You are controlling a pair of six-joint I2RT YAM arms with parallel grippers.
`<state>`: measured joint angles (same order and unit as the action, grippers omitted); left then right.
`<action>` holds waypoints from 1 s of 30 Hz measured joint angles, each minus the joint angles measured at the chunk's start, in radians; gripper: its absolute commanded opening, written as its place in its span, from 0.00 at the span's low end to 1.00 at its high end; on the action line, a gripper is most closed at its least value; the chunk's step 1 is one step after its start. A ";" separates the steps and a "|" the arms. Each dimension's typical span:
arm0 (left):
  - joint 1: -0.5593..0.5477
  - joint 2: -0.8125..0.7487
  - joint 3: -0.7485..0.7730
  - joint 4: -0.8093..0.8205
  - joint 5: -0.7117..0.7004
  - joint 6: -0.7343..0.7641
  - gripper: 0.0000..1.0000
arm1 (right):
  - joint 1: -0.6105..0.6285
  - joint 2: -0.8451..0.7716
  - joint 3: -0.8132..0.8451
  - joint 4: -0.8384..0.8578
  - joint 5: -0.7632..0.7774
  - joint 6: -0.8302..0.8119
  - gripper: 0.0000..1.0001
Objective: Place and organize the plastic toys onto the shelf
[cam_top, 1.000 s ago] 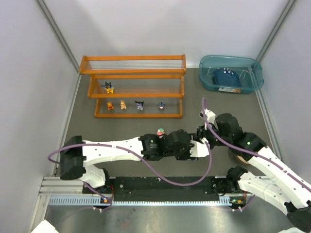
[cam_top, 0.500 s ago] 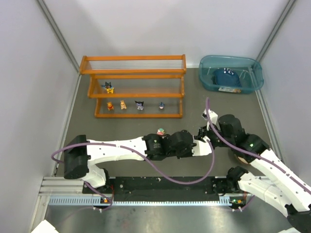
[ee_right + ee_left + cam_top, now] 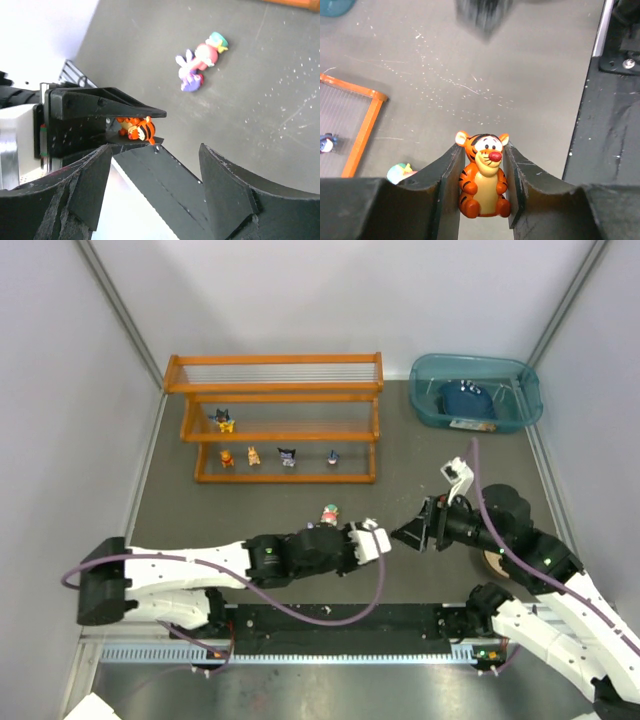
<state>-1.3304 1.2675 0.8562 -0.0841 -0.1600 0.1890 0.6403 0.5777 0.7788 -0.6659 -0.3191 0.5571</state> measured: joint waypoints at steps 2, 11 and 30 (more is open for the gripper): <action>0.000 -0.103 -0.117 0.099 -0.003 -0.037 0.00 | 0.000 -0.029 0.002 0.029 -0.005 0.031 0.70; 0.000 -0.431 -0.437 0.450 0.050 -0.170 0.00 | 0.000 -0.028 -0.016 0.201 -0.158 0.155 0.67; 0.000 -0.335 -0.383 0.623 0.175 -0.209 0.00 | 0.001 0.005 -0.074 0.361 -0.317 0.303 0.57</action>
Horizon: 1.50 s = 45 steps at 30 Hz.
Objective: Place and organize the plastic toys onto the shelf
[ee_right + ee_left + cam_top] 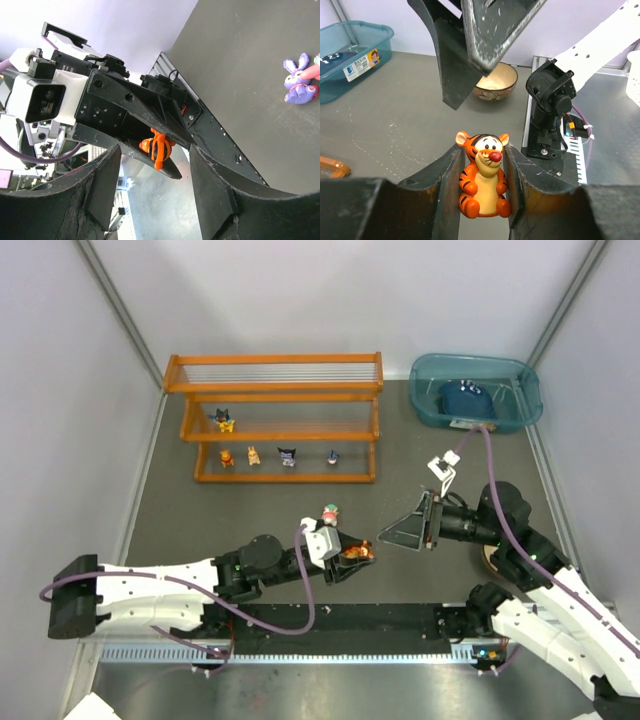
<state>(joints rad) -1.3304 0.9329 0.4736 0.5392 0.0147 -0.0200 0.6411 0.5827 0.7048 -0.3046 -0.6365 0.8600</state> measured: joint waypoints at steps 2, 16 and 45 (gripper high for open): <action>0.000 0.018 0.016 0.005 0.000 0.009 0.00 | 0.000 -0.003 -0.007 0.006 -0.003 0.005 0.57; 0.000 0.091 0.085 0.012 -0.005 0.064 0.00 | 0.024 -0.010 -0.031 0.002 -0.001 0.016 0.49; 0.001 0.106 0.097 -0.048 -0.054 0.103 0.00 | 0.051 0.006 -0.071 0.025 0.065 0.016 0.46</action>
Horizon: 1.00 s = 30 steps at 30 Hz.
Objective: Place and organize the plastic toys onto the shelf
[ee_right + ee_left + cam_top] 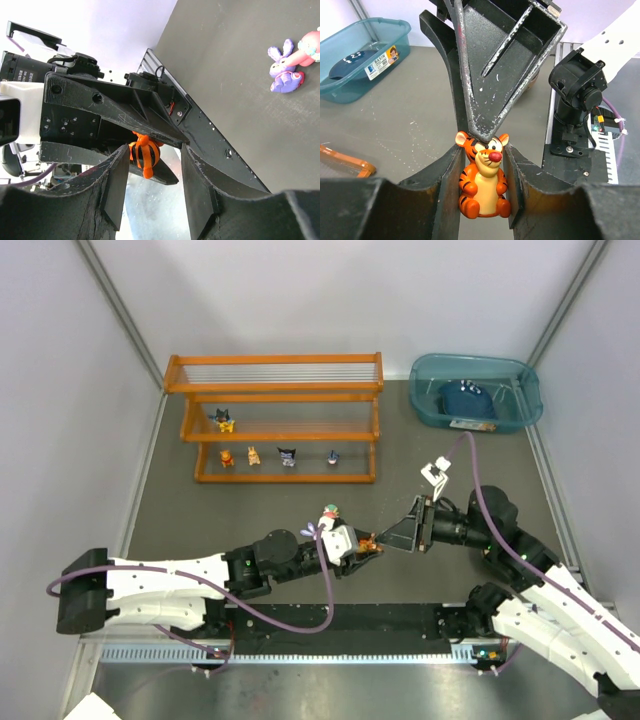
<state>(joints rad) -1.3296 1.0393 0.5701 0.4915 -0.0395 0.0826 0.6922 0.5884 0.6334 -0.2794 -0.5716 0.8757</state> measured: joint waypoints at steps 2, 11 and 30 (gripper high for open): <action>0.000 0.000 0.000 -0.003 -0.006 0.003 0.00 | 0.000 0.001 0.000 0.003 0.001 0.000 0.46; -0.001 -0.004 0.003 -0.026 -0.014 0.025 0.00 | 0.006 0.002 0.000 0.000 0.003 -0.002 0.47; 0.001 -0.021 0.003 -0.063 -0.034 0.040 0.00 | 0.026 0.012 0.002 -0.005 -0.029 -0.010 0.46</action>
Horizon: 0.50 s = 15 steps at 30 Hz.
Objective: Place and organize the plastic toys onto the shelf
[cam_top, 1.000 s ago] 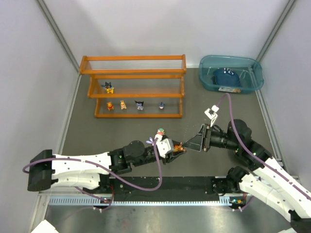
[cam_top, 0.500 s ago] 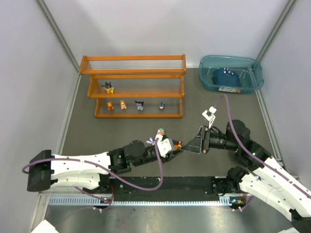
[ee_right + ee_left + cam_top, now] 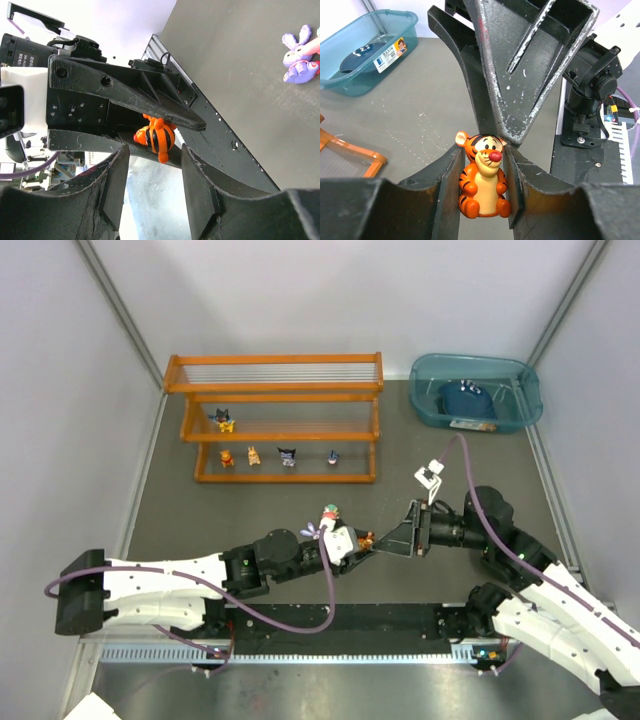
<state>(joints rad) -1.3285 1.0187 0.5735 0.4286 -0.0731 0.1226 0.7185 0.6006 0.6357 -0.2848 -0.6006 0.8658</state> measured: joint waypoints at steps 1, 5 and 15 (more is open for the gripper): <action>0.000 0.002 0.000 0.001 0.005 0.000 0.00 | 0.000 0.003 0.000 0.000 0.000 -0.001 0.46; 0.000 0.021 0.001 0.002 0.024 -0.001 0.00 | 0.000 0.011 0.000 0.000 0.000 -0.001 0.43; 0.000 0.035 0.003 0.008 0.035 -0.002 0.00 | 0.000 0.015 0.000 -0.016 0.015 -0.002 0.16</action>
<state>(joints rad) -1.3285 1.0538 0.5766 0.4362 -0.0376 0.1207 0.7181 0.6155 0.6357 -0.3004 -0.5858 0.8639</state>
